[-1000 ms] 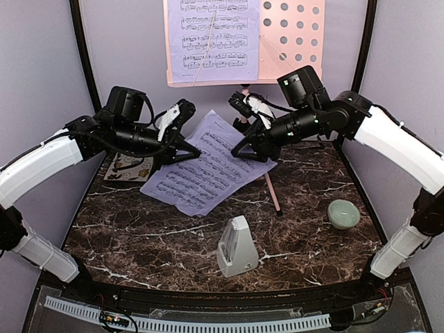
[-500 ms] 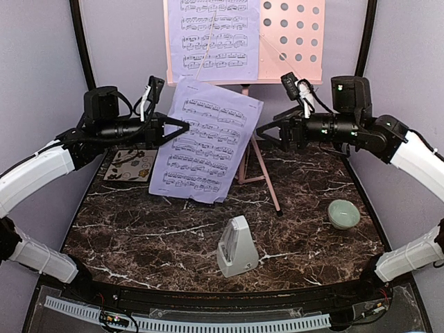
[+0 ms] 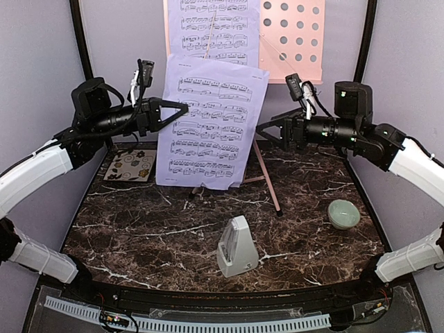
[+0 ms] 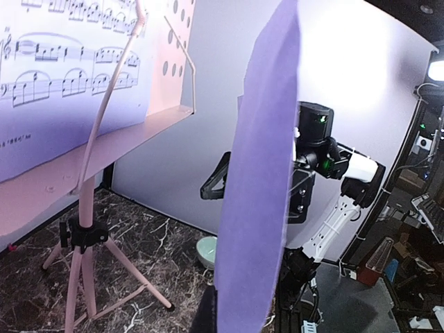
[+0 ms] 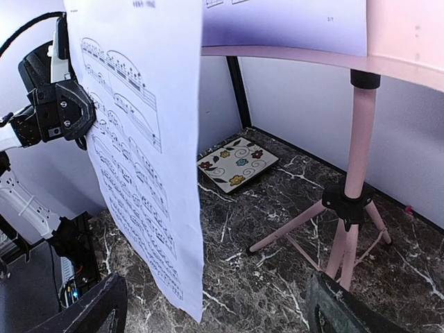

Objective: Set up the instrument practice props

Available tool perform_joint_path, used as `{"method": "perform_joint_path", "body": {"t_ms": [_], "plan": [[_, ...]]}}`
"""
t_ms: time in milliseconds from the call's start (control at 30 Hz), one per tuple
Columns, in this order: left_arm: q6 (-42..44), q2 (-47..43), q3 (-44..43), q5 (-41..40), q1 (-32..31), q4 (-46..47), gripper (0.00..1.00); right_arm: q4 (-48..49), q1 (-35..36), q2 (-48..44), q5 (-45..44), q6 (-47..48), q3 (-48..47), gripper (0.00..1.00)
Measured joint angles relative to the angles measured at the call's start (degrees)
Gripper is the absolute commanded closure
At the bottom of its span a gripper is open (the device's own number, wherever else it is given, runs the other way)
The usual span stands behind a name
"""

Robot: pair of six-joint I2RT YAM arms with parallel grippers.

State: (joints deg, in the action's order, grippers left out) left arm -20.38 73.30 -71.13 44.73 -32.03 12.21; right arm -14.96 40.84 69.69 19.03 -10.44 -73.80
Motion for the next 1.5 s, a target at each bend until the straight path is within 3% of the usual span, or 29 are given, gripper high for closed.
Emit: {"method": "perform_joint_path", "body": {"t_ms": [200, 400, 533, 700, 767, 867, 967, 1400, 1500], "plan": [[-1.9, 1.0, -3.3, 2.0, -0.3, 2.2, 1.0, 2.2, 0.0, 0.0, 2.1, -0.9, -0.2, 0.13], [-4.6, 2.7, -4.9, 2.9, -1.2, 6.2, 1.0, 5.6, 0.0, 0.3, 5.7, -3.1, -1.4, 0.24], [-6.3, 4.7, -6.1, 3.1, -2.1, 7.7, 1.0, 7.8, 0.0, 1.5, 7.4, -4.6, -3.0, 0.49], [-7.1, 6.9, -8.0, 2.7, -3.3, 7.8, 1.0, 9.8, 0.0, 2.7, 9.1, -6.4, -4.6, 1.0], [-7.1, 7.7, -9.0, 2.4, -4.0, 7.8, 0.98, 9.8, 0.0, 2.8, 9.2, -6.7, -5.1, 1.0], [-7.0, 8.2, -9.7, 1.8, -4.7, 7.4, 0.78, 9.2, 0.0, 2.8, 8.5, -6.3, -5.7, 1.0], [-6.0, 8.2, -9.9, 0.9, -5.0, 5.6, 0.67, 8.5, -0.2, 2.8, 7.7, -5.6, -6.2, 1.0], [0.5, 8.2, -9.9, -1.5, -5.0, -4.2, 0.58, 5.2, -1.9, 2.0, 6.9, -3.3, -8.8, 1.0], [1.0, 8.2, -9.9, -1.5, -5.0, -4.8, 0.65, 4.9, -2.3, 1.8, 7.1, -3.3, -9.0, 1.0]]}}
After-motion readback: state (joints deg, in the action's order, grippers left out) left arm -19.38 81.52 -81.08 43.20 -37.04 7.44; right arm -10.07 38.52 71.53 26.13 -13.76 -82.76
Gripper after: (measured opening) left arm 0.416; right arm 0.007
